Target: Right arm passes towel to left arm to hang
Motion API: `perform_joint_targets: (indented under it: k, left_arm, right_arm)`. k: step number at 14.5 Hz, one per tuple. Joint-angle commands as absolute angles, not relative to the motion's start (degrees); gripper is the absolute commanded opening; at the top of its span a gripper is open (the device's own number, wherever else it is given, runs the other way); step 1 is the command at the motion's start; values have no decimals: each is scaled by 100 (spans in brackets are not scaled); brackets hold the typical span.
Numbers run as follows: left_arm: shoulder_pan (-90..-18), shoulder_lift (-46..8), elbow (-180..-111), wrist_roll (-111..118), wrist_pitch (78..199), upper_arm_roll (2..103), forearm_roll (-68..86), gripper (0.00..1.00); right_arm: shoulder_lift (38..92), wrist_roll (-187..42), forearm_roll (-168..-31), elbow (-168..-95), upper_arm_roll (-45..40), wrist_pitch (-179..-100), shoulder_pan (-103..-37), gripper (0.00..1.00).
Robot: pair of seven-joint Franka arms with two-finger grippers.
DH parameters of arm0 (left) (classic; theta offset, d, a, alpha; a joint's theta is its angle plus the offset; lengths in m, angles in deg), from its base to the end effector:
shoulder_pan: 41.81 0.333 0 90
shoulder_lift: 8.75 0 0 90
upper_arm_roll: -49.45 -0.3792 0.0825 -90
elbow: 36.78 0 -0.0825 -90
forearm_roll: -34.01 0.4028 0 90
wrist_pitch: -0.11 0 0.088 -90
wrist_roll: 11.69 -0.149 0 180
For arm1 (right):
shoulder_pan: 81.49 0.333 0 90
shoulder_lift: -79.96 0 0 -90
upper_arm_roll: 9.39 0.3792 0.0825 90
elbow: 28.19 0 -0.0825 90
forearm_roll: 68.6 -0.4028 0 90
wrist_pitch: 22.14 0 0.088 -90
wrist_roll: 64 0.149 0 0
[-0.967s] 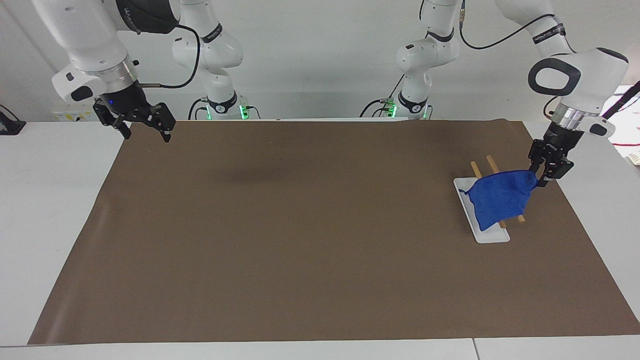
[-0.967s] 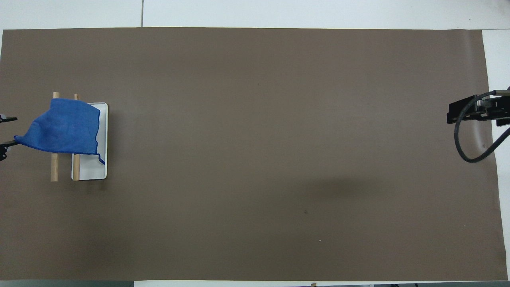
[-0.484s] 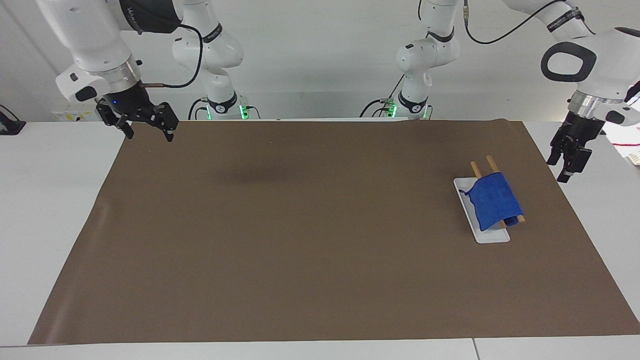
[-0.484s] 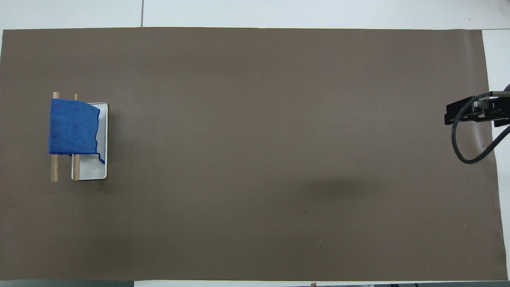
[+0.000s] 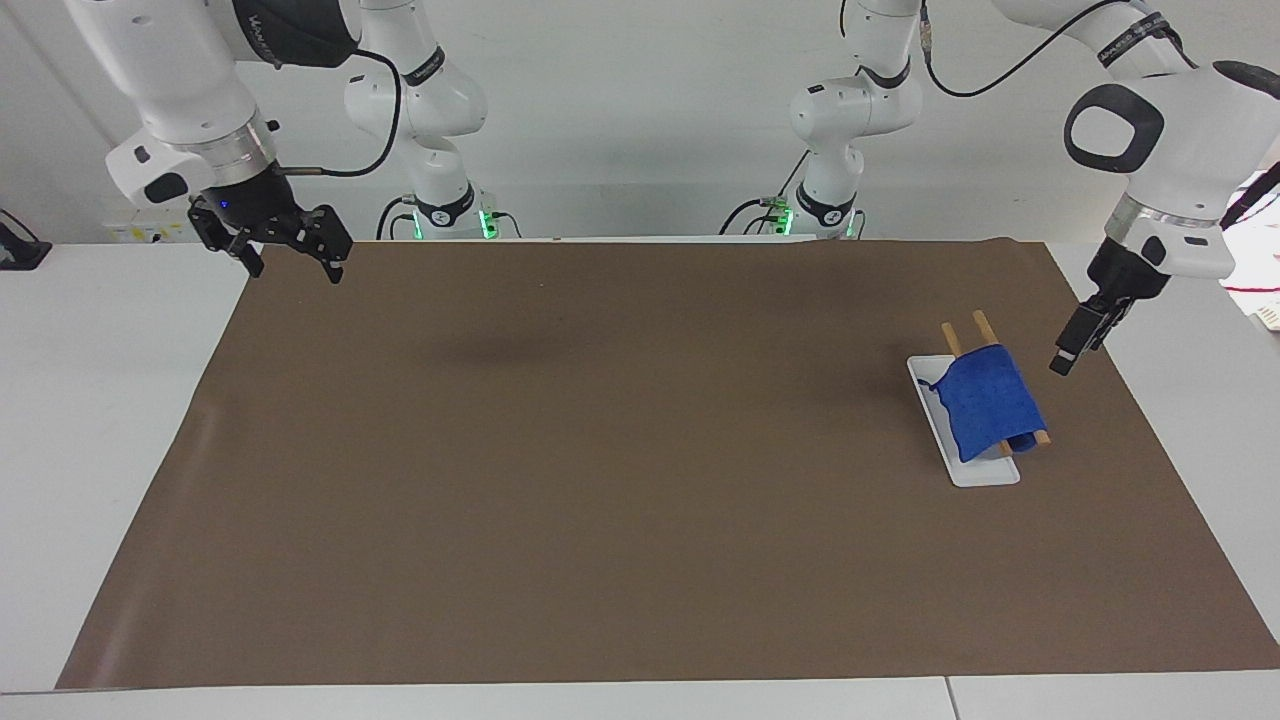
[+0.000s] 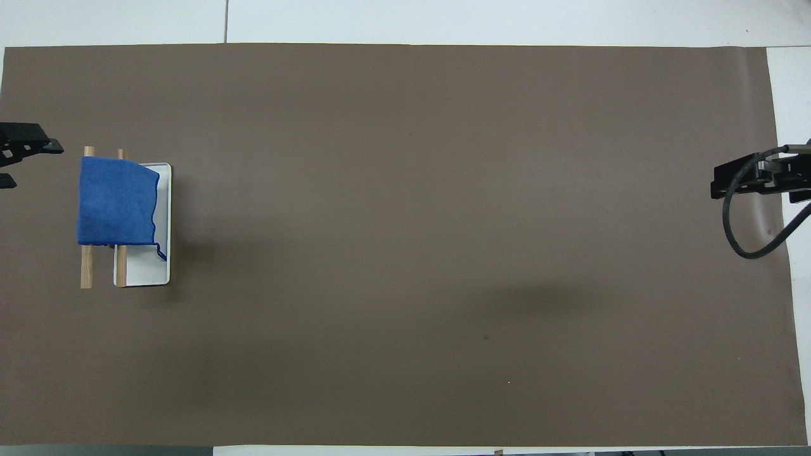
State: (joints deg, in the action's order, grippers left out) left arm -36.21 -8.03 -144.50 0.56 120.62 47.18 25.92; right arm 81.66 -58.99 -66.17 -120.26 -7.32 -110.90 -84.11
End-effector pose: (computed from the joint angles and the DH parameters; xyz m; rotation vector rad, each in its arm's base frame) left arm 0.6035 0.0716 0.5508 2.9210 0.6052 0.3454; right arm 0.5582 -0.0114 0.6431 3.0931 -0.1507 -0.0409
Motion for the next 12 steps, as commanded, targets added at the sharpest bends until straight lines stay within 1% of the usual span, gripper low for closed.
perform_joint_targets:
  k: [1,3,6,9,12]
  left_arm:
    - [-3881,-962,-13997,-535,11448,4655,2899,100]
    - [-4180,-1085,-13699,-536,11035,4655,3110,100]
    - [-4356,-1129,-13399,-553,10401,4664,3172,100]
    - [-4506,-1042,-13390,-553,10050,4672,3172,100]
    - [-4594,-840,-13459,-554,9733,4681,3146,100]
  right_arm:
    - [8216,-6075,-6693,-12056,-728,-11021,-8483,100]
    - [8216,-6075,-6693,-12056,-728,-11021,-8492,100]
    - [8216,-6075,-6693,-12056,-763,-11003,-8509,100]
    - [8233,-6066,-6693,-12117,-754,-11003,-8510,100]
    - [8251,-6075,-6693,-12144,-754,-11003,-8483,100]
